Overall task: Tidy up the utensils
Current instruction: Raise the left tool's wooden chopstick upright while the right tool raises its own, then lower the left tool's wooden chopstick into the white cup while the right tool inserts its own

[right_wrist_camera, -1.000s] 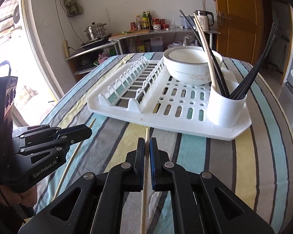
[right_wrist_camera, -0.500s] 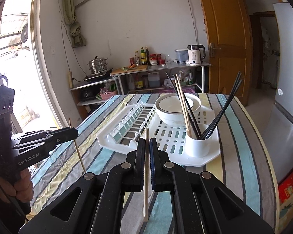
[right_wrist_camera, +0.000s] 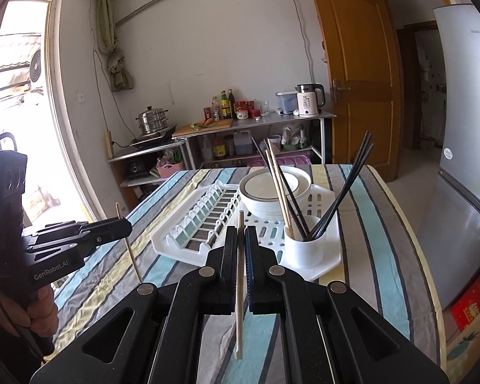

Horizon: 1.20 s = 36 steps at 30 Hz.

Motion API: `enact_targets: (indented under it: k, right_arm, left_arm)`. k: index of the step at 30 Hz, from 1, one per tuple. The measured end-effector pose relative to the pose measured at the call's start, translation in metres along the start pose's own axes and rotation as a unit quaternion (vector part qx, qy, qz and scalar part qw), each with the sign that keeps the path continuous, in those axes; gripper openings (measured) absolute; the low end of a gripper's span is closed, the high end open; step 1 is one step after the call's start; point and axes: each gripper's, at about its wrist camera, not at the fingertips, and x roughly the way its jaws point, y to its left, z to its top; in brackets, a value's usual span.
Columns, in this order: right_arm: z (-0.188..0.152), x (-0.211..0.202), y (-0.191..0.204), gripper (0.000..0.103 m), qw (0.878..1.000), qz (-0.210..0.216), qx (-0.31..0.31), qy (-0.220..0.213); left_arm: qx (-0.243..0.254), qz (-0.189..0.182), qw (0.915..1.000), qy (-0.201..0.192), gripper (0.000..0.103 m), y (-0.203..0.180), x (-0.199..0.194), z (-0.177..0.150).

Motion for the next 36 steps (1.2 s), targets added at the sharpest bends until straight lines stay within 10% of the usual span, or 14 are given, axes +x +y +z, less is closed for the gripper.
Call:
enact_targets:
  k: [22,36]
  right_arm:
    - [0.082,0.028,-0.069,0.004,0.996,-0.044,0.036,-0.074]
    - [0.088,0.07,-0.095,0.004,0.994,-0.06,0.047,-0.073]
  left_arm:
    - [-0.002,-0.062,0.9969,-0.048,0.005,-0.04,0.107,0.137]
    - [-0.012,-0.07,0.9969,-0.034,0.005,-0.043,0.176,0.138]
